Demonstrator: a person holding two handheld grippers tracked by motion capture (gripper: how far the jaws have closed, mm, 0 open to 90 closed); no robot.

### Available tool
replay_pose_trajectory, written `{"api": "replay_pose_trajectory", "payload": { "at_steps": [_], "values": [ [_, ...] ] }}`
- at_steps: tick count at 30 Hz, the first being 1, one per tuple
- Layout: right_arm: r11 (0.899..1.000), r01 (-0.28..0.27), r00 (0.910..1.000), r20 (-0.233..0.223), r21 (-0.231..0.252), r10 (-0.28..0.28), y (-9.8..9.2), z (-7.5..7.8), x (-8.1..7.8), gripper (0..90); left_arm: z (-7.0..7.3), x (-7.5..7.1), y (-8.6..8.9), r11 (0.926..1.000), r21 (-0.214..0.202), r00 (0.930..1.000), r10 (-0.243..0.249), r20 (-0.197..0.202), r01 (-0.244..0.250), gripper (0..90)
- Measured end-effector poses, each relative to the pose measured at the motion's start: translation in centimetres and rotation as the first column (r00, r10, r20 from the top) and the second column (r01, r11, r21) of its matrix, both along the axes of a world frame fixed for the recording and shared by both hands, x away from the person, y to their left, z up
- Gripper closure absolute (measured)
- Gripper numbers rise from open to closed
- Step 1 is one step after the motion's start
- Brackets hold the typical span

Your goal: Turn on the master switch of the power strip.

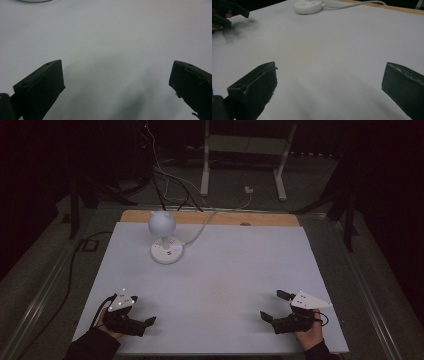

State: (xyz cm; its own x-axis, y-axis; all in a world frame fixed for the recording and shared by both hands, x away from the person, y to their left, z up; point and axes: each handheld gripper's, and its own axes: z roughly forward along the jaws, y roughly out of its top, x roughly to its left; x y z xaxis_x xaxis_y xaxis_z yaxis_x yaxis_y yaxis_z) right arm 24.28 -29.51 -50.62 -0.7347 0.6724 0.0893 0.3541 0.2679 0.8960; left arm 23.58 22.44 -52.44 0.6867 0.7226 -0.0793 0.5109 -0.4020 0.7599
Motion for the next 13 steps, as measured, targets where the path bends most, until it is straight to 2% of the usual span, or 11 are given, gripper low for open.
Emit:
{"api": "replay_pose_trajectory", "payload": {
  "at_steps": [4,13],
  "values": [
    [1.000,-0.003,1.0000,-0.006,-0.002,0.003,0.07,-0.08,0.04,0.0,-0.04,-0.17,-0.45,0.9994,0.022,0.9997,-0.026,0.004,0.025,0.3],
    [1.000,-0.002,1.0000,-0.008,-0.002,0.002,0.10,-0.08,0.04,0.0,-0.05,-0.08,-0.39,0.9995,-0.005,0.9995,-0.031,0.002,0.031,0.3]
  ]
}}
